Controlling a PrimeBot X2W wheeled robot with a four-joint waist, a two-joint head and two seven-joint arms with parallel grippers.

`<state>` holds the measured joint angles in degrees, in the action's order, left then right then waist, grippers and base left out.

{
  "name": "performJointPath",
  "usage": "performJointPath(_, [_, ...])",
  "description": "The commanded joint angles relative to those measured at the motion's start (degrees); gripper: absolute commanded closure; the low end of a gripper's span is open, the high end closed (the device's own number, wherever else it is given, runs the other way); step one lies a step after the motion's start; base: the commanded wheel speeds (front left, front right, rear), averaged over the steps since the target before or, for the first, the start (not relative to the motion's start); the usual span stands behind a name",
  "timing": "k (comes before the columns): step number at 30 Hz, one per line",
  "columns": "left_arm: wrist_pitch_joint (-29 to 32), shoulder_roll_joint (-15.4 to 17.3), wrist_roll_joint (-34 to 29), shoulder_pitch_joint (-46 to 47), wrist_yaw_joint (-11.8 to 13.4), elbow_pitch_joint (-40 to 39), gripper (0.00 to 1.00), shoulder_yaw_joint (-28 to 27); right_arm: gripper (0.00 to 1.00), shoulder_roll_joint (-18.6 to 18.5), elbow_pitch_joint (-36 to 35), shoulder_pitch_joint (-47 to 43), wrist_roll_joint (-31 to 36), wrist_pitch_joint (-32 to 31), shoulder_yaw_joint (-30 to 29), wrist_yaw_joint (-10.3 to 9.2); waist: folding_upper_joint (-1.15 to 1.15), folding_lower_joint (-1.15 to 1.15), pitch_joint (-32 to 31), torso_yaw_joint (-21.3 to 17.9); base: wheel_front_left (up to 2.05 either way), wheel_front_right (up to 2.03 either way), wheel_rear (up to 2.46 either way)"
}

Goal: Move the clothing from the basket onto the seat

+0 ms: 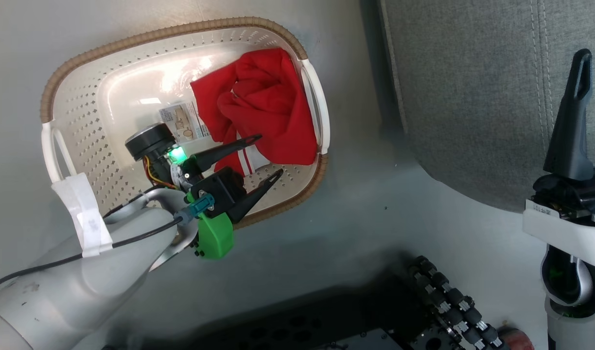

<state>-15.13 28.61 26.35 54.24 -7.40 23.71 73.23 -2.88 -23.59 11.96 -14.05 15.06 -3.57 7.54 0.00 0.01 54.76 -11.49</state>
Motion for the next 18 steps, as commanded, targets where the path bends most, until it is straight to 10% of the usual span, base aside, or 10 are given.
performJointPath(1, [0.0, -0.1, -1.4, 1.4, -0.2, 0.4, 0.00, 0.1, 0.00, 0.0, -0.6, 0.0, -0.4, 0.2, -0.5, -0.10, 0.00, -0.01, 2.0, -0.8, 0.00, 0.00, 0.00])
performJointPath(18, [0.0, -7.0, -17.0, 1.6, 0.9, 7.4, 0.00, -4.0, 0.00, 0.0, -4.3, -2.1, -1.7, 0.2, -3.9, -0.10, 0.00, -0.01, 2.5, 0.2, 0.00, 0.00, 0.00])
